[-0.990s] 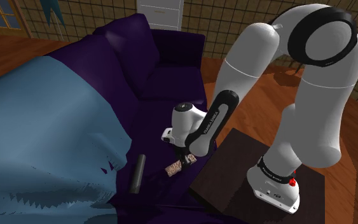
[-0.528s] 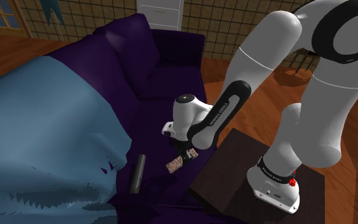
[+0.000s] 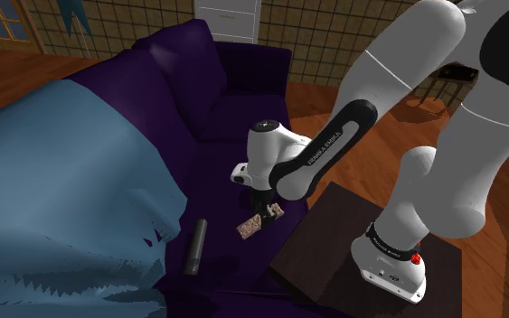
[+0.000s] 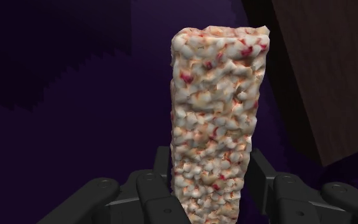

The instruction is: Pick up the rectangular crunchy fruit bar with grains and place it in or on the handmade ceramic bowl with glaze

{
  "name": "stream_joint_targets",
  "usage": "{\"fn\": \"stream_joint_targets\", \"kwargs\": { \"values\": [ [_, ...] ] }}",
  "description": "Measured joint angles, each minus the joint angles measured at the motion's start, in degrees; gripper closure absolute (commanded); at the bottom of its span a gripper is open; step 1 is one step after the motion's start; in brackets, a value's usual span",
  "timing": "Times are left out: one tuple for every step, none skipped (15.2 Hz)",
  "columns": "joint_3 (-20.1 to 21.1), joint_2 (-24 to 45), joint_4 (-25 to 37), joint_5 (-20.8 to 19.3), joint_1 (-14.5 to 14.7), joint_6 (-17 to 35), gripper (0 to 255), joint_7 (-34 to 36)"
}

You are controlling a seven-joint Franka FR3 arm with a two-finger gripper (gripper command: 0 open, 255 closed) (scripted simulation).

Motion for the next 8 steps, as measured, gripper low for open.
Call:
{"fn": "stream_joint_targets", "kwargs": {
  "values": [
    [0.0, -0.8, 0.2, -0.1, 0.0, -1.0, 255, 0.1],
    [0.0, -1.8, 0.2, -0.1, 0.0, -2.0, 255, 0.3],
    [0.1, -2.8, 0.2, -0.2, 0.1, -3.0, 255, 0.4],
    [0.1, -3.7, 0.2, -0.2, 0.1, -3.9, 255, 0.4],
    [0.0, -4.7, 0.2, -0.3, 0.0, -4.9, 255, 0.4],
    [0.0, -5.7, 0.2, -0.3, 0.0, -5.9, 255, 0.5],
    [0.0, -6.3, 0.4, -0.3, 0.0, -6.7, 255, 0.5],
    [0.0, -6.9, 0.6, -0.4, -0.1, -7.5, 255, 0.6]
  ]
}}
